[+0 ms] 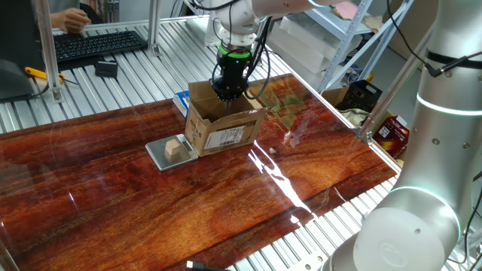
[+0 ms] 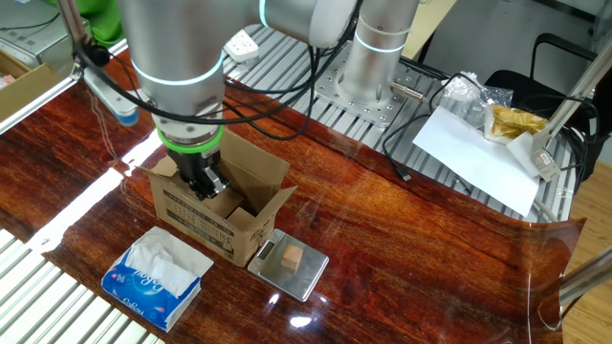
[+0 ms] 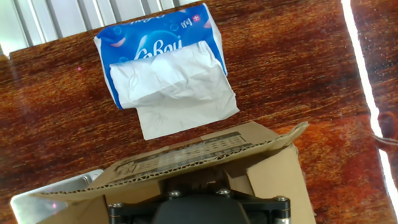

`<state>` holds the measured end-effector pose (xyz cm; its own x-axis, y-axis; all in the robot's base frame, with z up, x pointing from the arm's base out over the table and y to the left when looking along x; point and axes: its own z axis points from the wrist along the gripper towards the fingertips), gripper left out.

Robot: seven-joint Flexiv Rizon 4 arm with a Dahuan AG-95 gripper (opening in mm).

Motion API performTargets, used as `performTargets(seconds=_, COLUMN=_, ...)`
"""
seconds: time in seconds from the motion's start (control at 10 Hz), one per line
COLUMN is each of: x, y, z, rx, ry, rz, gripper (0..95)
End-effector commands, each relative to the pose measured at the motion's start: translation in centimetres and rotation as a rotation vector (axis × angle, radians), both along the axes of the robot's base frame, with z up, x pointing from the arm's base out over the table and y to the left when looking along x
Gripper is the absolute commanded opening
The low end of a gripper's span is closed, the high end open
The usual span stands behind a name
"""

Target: Open a box

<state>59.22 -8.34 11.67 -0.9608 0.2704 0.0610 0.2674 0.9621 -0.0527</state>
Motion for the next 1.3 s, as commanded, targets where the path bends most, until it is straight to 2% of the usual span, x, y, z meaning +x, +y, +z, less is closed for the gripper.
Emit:
performTargets(seconds=0.1, x=-0.03, y=-0.04, z=0.00, rx=0.002, ry=-0.005, rz=0.005, gripper=0.0)
performTargets(seconds=0.4, x=-0.03, y=-0.04, z=0.00, rx=0.017, ry=0.001, rz=0.000, gripper=0.0)
performTargets(seconds=0.6, x=-0.03, y=-0.04, z=0.00, rx=0.012, ry=0.008, rz=0.003, gripper=0.0)
performTargets(seconds=1.1, x=-0.03, y=-0.04, z=0.00, rx=0.018, ry=0.002, rz=0.015, gripper=0.0)
performTargets(seconds=1.3, x=-1.00, y=-0.43, z=-0.10, rx=0.034, ry=-0.007, rz=0.015, gripper=0.0)
